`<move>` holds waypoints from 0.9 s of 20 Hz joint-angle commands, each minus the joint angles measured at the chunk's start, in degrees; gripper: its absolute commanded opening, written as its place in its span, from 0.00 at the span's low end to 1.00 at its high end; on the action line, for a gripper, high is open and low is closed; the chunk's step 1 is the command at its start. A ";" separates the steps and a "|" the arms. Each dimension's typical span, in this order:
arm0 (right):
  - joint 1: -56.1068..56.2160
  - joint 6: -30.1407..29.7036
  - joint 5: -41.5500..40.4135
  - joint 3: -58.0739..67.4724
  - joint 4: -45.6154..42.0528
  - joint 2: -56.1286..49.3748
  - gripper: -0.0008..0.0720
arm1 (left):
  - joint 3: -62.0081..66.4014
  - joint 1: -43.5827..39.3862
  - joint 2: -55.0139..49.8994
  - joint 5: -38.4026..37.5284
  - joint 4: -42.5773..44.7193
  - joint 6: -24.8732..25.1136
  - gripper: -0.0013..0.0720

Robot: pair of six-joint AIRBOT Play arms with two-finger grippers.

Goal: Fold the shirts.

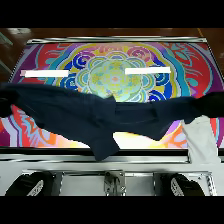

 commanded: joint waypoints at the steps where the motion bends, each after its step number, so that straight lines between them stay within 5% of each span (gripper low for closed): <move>1: 0.02 -0.17 -3.63 -12.37 -1.33 -0.44 0.09 | -13.38 0.00 0.22 5.64 -4.94 -1.11 0.09; 6: 0.04 0.22 -23.76 -17.29 2.54 -10.99 0.09 | -23.10 0.02 -2.49 27.08 -11.80 -1.11 0.09; 10: 0.07 0.20 -38.49 -17.29 10.67 -25.59 0.09 | -23.87 -0.04 -10.56 29.00 -15.08 -1.09 0.09; 13: 0.07 -0.07 -40.50 -17.29 16.72 -36.57 0.13 | -23.87 -0.04 -16.63 28.94 -18.82 -1.05 0.09; 15: -0.39 -5.14 -39.01 -17.03 20.04 -40.46 0.98 | -23.85 -0.02 -18.53 29.03 -22.18 -1.11 0.09; 18: -5.64 -8.22 -30.16 -13.07 11.89 -39.89 0.98 | -23.82 -0.02 -18.08 29.00 -24.02 -1.03 0.09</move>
